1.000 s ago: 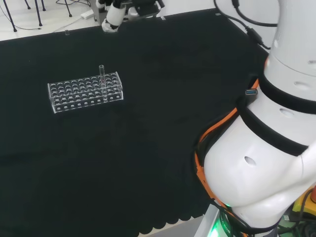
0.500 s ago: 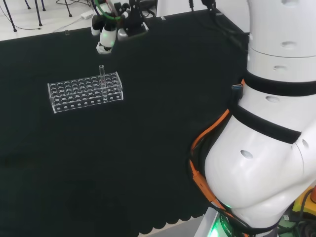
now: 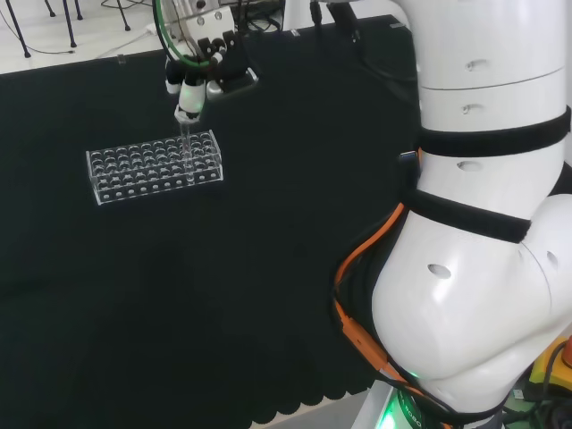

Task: Pick up the test tube.

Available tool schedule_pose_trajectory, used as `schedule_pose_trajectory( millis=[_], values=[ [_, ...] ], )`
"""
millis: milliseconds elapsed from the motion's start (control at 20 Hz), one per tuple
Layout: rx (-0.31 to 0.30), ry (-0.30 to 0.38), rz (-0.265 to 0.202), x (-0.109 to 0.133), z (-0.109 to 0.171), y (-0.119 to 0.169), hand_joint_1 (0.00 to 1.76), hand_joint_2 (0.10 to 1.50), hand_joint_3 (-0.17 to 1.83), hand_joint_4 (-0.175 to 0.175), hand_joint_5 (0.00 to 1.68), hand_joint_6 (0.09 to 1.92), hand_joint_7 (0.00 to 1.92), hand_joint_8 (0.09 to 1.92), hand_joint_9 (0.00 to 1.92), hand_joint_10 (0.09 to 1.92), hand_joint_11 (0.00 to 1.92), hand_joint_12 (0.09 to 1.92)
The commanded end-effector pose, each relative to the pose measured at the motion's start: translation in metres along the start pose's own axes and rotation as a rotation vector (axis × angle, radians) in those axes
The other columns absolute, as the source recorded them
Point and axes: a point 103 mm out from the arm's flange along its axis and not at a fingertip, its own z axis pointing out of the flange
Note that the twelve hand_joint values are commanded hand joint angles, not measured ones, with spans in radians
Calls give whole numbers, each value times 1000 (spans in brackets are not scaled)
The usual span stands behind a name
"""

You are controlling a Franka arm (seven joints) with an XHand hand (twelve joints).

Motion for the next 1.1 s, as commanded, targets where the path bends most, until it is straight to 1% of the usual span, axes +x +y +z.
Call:
schedule_pose_trajectory(
  millis=[50,350,550,700,850,1000,1100],
  values=[
    [31,-79,13,-5,17,29,1016,582,809,-117,332,617,530,870,409,937,89,1561],
    [49,-131,12,-7,30,46,1011,583,812,-117,330,632,527,874,410,938,92,1559],
    [62,-142,15,-9,38,54,1008,584,814,-117,329,642,525,876,410,938,94,1558],
    [64,-131,25,-12,41,56,1007,585,814,-117,330,649,530,879,412,939,97,1557],
    [47,-83,46,-14,39,56,1007,587,812,-122,356,702,600,873,456,927,129,1544],
    [33,-13,70,-13,34,53,1015,593,801,-134,406,791,758,852,569,885,187,1525],
    [29,22,74,-9,30,52,1023,593,795,-142,428,823,843,848,635,867,212,1519]
  ],
)
